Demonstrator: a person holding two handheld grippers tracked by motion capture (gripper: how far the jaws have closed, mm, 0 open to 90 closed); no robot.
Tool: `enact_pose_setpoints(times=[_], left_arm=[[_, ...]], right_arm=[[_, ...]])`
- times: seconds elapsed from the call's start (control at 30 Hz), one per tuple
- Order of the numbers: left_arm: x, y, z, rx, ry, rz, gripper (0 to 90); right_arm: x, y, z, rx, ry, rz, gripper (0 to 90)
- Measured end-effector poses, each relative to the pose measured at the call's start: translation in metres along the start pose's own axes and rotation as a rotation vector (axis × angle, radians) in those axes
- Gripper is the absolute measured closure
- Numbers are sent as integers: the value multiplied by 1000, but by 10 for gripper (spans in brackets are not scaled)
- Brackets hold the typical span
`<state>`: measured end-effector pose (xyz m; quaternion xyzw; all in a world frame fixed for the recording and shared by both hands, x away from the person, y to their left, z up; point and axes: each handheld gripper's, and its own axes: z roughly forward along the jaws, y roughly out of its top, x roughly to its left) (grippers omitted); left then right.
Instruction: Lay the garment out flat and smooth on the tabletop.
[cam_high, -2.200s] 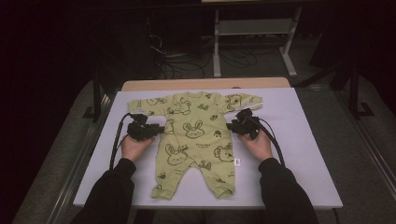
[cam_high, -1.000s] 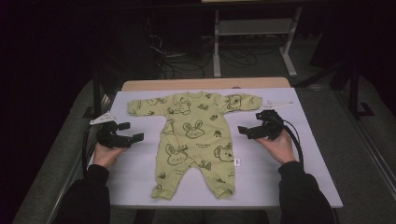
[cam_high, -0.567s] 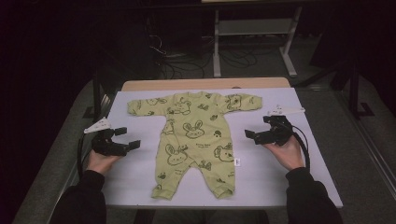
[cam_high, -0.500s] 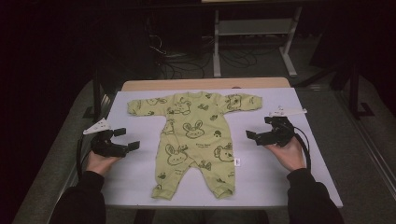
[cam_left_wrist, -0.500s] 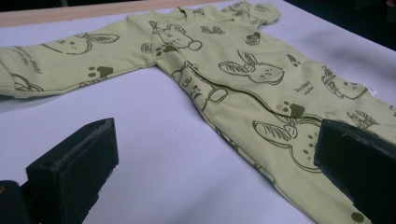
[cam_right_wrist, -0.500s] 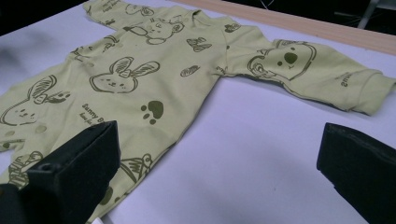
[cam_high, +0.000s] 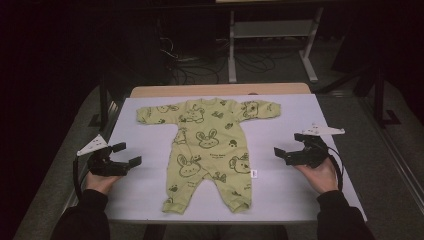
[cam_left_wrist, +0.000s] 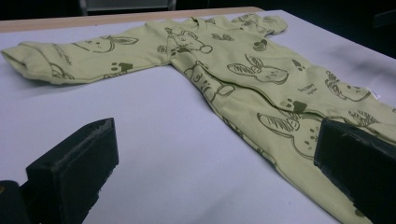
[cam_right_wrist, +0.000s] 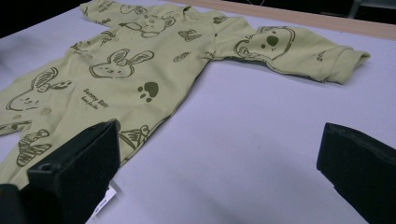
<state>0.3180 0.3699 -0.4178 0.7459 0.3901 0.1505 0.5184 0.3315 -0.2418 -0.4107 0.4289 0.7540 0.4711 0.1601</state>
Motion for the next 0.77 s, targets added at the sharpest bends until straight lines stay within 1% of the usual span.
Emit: enact_pose_setpoints(times=[0.23,0.43,0.53,0.67,0.77], left_arm=[[-2,-7,-9,-37,15,1,0],[-6,-14,-14,-42,22,-2,0],[-7,-16,-14,-52,22,22,0],[-7,-16,-14,-67,19,19,0],[-5,-17,-15,-65,16,14,0]], right_arm=[[0,-14,-8,1,-3,2,0],[3,-25,-15,-4,-2,11,0],[4,-31,-16,1,-3,10,0],[5,-34,-15,1,0,14,0],[6,-34,-14,-1,2,7,0]])
